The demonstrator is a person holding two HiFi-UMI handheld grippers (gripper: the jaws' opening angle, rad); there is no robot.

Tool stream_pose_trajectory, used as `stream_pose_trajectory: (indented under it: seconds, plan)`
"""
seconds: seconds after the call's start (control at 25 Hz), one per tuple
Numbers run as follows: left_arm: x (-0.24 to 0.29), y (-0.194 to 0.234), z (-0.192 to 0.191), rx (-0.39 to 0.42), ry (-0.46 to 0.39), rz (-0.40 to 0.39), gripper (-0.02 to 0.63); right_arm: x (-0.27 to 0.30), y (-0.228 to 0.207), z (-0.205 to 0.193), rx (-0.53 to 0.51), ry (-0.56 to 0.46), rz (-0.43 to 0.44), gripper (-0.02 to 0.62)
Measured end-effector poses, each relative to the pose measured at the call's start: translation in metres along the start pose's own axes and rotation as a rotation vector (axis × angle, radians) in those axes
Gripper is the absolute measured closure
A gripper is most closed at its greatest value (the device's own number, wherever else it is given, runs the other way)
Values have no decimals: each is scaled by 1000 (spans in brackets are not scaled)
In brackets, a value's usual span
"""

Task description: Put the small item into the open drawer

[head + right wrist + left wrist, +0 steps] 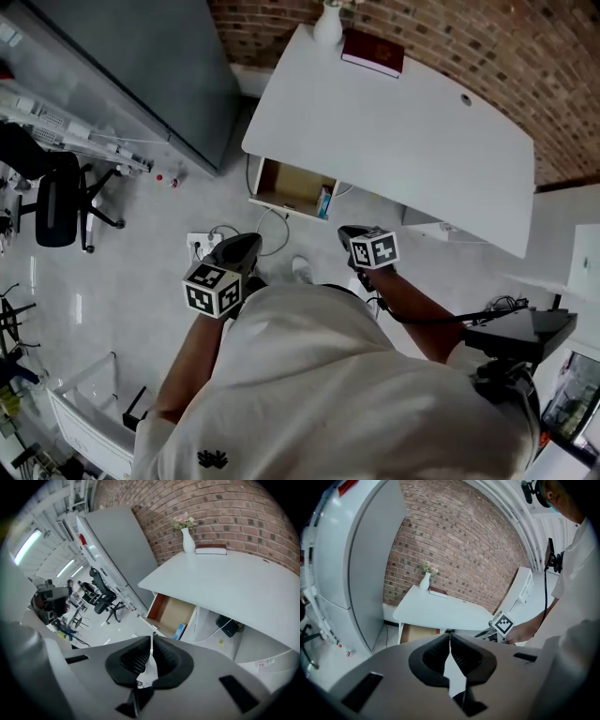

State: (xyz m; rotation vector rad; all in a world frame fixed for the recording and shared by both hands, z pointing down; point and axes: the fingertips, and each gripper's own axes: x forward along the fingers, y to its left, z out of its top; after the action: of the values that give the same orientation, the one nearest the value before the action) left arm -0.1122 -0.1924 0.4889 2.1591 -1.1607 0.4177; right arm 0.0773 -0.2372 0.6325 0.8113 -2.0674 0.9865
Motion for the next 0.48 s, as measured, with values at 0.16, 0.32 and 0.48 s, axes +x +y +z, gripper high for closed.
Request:
stream_pose_trajectory:
  seconds: [0.16, 0.32, 0.48]
  plan:
    - [9, -17, 5, -17, -30, 22, 578, -27, 19, 13, -52, -33, 106, 557]
    - [12, -31, 9, -19, -49, 40, 578, -49, 35, 13, -122, -35, 176, 558]
    - [8, -35, 12, -15, -64, 62, 578, -64, 48, 17, -174, -54, 211, 558]
